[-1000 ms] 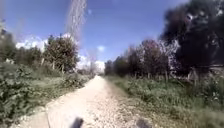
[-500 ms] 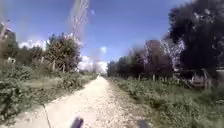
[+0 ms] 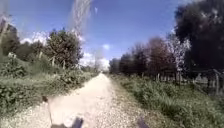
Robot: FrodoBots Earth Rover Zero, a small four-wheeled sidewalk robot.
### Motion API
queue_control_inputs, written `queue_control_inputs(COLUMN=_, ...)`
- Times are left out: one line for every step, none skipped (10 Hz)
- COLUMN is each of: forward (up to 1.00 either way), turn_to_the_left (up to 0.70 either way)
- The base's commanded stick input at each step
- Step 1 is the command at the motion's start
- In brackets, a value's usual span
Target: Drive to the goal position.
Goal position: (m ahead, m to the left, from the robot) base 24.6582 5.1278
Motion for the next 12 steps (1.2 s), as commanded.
queue_control_inputs(forward=0.70, turn_to_the_left=0.00)
queue_control_inputs(forward=0.70, turn_to_the_left=0.00)
queue_control_inputs(forward=0.70, turn_to_the_left=0.00)
queue_control_inputs(forward=0.70, turn_to_the_left=0.00)
queue_control_inputs(forward=0.70, turn_to_the_left=0.00)
queue_control_inputs(forward=0.70, turn_to_the_left=0.00)
queue_control_inputs(forward=0.70, turn_to_the_left=0.00)
queue_control_inputs(forward=0.70, turn_to_the_left=0.00)
queue_control_inputs(forward=0.70, turn_to_the_left=0.00)
queue_control_inputs(forward=0.70, turn_to_the_left=0.00)
queue_control_inputs(forward=0.70, turn_to_the_left=0.00)
queue_control_inputs(forward=0.70, turn_to_the_left=0.00)
